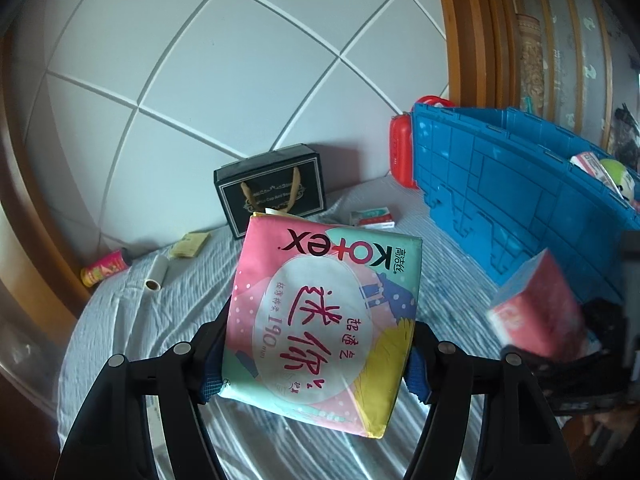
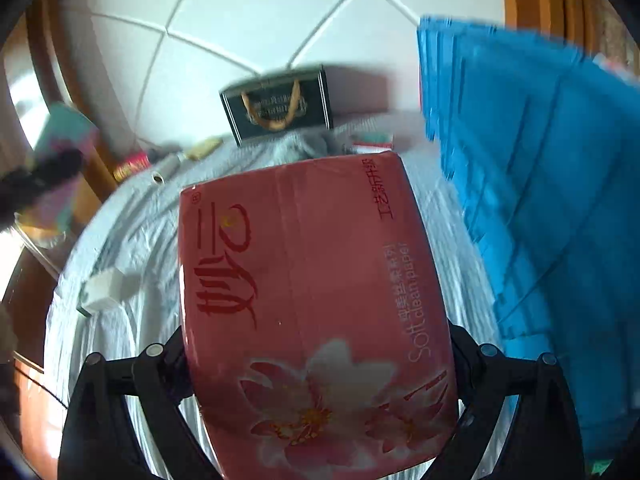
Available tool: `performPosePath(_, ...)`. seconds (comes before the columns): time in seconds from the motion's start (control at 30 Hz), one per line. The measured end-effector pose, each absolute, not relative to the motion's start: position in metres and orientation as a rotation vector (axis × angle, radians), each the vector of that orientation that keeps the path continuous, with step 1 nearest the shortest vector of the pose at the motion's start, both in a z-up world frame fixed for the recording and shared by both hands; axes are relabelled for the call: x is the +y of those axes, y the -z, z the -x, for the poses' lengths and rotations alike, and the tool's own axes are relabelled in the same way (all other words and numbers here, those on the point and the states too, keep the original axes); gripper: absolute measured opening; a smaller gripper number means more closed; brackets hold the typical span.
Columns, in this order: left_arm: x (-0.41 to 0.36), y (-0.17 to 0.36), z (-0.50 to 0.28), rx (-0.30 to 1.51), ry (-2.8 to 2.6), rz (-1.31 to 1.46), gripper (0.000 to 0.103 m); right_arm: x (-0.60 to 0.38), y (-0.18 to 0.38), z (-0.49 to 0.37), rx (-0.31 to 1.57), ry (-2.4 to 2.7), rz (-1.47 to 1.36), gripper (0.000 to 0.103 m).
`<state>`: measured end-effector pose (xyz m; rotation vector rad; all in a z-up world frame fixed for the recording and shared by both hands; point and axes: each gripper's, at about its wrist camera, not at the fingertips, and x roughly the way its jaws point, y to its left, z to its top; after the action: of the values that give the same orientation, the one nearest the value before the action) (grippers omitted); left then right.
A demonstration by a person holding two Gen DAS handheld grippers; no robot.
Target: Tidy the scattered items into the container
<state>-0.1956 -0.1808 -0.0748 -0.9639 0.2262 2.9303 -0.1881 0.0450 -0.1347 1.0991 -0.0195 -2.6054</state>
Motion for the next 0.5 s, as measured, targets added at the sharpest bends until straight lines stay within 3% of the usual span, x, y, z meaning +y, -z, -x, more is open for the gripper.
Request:
performPosePath(0.23, -0.165, 0.046, 0.188, 0.279, -2.881, 0.811, 0.069, 0.066, 0.002, 0.107, -0.054, 2.861, -0.646, 0.095)
performPosePath(0.5, -0.11, 0.018, 0.18, 0.337, -2.84, 0.687, 0.069, 0.1, -0.051, 0.077, -0.091, 3.007, -0.449, 0.095)
